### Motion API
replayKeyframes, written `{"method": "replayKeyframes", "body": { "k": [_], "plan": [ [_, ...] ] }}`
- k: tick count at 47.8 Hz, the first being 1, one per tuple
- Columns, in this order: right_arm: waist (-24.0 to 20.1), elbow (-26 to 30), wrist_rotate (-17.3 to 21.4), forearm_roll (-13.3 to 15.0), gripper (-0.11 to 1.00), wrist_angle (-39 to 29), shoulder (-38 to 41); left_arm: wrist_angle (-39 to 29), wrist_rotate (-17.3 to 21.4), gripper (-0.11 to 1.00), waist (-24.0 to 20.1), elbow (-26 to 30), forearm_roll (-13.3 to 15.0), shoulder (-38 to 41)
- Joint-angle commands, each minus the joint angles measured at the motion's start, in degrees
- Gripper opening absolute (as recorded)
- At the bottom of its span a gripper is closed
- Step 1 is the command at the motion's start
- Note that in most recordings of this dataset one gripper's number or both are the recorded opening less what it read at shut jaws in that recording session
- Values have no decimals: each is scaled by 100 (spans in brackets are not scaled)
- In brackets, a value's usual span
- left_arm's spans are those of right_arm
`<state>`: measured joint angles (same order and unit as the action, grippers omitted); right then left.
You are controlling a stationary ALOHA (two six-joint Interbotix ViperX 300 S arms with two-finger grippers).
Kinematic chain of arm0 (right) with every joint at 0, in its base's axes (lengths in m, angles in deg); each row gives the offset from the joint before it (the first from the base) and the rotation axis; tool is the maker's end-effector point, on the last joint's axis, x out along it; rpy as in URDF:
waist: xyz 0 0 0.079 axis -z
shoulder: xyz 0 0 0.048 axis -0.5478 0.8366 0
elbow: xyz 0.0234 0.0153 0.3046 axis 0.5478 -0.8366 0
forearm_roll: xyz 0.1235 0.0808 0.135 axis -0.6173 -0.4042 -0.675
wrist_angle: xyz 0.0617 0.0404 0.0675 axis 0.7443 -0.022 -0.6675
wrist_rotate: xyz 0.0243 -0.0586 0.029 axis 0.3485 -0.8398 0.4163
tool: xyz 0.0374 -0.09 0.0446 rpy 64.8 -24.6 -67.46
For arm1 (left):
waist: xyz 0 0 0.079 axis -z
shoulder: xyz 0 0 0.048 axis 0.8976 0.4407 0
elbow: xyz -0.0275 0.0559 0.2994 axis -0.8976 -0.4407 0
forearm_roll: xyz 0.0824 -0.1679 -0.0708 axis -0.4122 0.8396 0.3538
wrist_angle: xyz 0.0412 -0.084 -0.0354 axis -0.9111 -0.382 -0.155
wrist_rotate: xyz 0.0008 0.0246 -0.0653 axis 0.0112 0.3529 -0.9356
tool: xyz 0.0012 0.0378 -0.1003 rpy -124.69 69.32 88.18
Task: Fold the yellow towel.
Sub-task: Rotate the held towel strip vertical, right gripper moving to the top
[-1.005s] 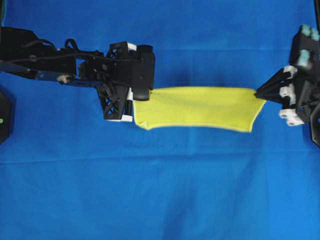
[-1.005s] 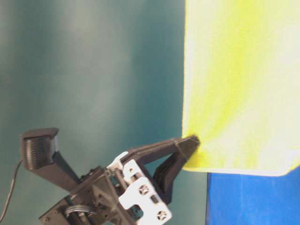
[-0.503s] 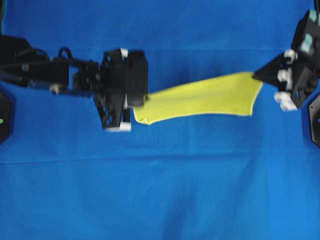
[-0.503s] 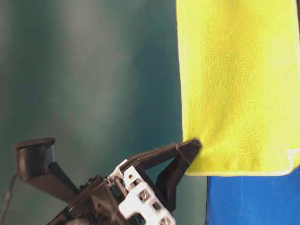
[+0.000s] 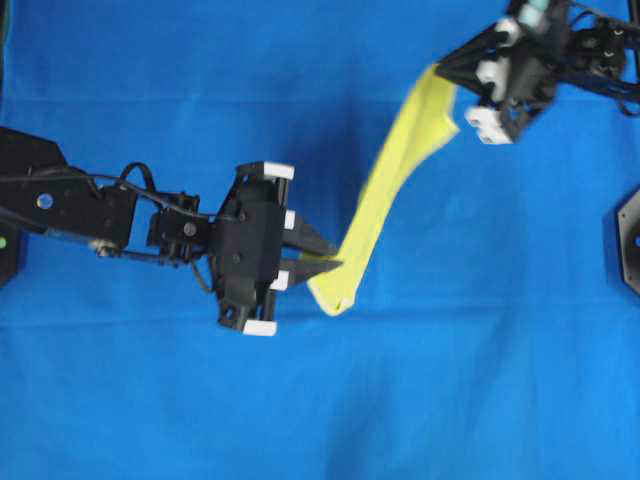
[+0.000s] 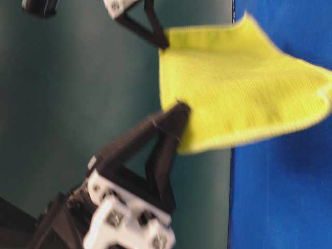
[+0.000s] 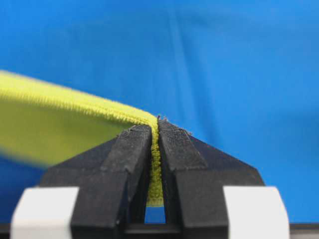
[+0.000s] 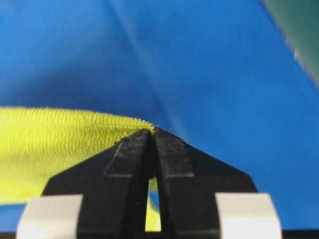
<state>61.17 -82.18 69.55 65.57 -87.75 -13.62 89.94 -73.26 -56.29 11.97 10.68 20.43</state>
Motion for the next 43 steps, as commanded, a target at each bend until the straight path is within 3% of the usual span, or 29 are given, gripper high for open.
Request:
{"method": "replayKeyframes", "body": {
  "k": [1,12,23,32,43],
  "plan": [
    [281,431,-9,97,3,158,325,272,18,3,378,281,9,88],
    [281,1081,-18,141,3,220,914,281,26,3,404,817,9,615],
    [281,1116,-18,149,3,281,958,281,35,3,396,879,9,694],
    [352,809,-9,141,3,308,686,325,53,3,396,1002,9,791],
    [642,-26,35,141,3,237,-211,334,396,3,396,1775,9,1424]
  ]
}}
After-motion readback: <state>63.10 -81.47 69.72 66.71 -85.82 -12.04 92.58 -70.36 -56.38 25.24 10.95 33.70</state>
